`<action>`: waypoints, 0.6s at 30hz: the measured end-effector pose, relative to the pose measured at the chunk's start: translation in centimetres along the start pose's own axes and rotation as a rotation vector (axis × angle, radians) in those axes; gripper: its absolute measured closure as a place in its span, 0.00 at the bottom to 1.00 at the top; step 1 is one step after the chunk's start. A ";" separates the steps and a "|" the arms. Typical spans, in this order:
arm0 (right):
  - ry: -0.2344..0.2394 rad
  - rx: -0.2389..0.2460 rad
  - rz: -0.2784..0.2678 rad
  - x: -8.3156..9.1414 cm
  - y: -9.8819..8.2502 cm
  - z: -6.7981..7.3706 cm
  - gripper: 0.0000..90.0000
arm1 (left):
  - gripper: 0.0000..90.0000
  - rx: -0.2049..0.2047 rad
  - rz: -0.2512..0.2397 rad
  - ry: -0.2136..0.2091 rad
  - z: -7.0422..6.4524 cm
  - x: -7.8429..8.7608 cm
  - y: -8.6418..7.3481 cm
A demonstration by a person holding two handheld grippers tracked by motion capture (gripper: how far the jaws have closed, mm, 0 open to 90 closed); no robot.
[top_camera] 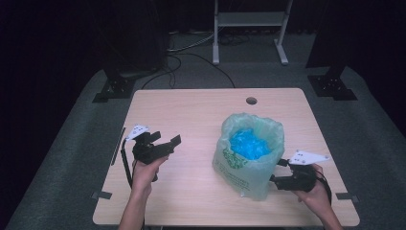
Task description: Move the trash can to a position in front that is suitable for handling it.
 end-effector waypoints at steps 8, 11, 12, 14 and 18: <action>0.005 0.038 0.028 -3.0 2.0 0.6 0.31 | 0.05 0.016 -0.014 0.009 0.6 0.6 0.4; -0.003 0.066 0.041 -4.2 2.8 0.9 0.31 | 0.05 0.019 -0.024 0.006 0.5 0.8 0.6; -0.002 0.068 0.042 -4.5 3.0 1.0 0.31 | 0.05 0.019 -0.024 0.006 0.5 0.8 0.6; 0.000 0.078 0.044 -5.2 3.5 1.2 0.31 | 0.05 0.020 -0.026 0.004 0.5 0.9 0.7; -0.001 0.092 0.051 -6.4 4.3 1.4 0.31 | 0.05 0.022 -0.030 0.000 0.5 1.1 0.9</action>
Point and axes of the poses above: each handheld gripper's, and its own axes: x roughly backward along the jaws, y roughly out of its top, z roughly to its left, the point moved 6 cm from there along -x, roughly forward along the jaws
